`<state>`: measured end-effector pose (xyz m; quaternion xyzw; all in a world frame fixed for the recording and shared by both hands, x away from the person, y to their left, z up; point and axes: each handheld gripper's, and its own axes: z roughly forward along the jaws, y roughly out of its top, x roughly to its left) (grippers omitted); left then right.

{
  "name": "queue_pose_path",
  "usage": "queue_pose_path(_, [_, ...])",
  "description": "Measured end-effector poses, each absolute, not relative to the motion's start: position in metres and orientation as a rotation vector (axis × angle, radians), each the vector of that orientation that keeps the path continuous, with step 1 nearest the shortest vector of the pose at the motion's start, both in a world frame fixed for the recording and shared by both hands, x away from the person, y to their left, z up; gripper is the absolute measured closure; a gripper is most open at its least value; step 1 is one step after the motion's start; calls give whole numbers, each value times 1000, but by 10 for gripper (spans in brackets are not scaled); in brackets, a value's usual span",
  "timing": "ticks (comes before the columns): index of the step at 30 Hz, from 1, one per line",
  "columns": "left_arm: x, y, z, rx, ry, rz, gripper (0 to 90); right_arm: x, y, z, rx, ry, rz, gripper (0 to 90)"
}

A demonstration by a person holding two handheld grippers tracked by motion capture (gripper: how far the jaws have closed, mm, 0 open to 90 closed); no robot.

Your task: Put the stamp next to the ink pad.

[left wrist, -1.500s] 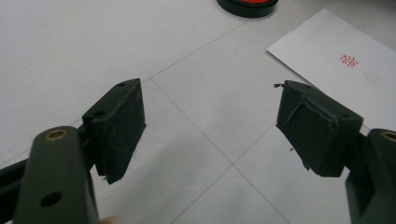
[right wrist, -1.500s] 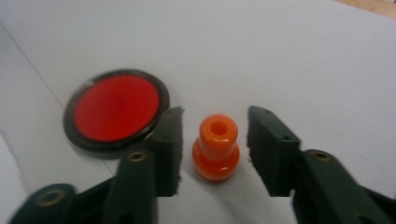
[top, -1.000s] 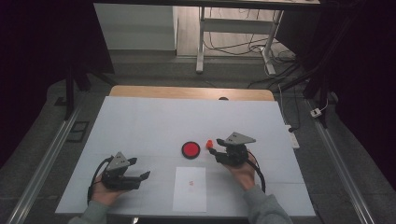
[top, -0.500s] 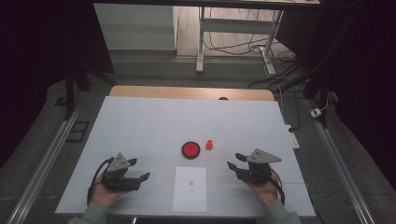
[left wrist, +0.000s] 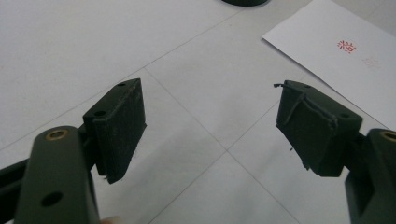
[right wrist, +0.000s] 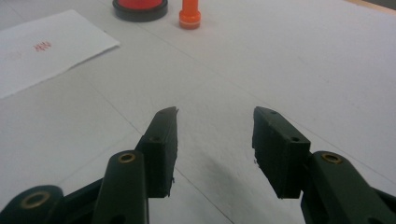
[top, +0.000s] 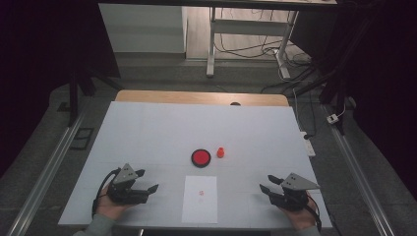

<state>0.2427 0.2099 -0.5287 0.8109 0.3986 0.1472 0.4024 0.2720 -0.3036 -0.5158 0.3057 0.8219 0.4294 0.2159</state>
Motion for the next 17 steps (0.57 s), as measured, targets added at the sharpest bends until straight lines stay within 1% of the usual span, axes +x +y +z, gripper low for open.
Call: queue_pose_path(17, [242, 210, -530, 2066, 1001, 375, 239, 275, -306, -512, 844, 2268, 1230, 492])
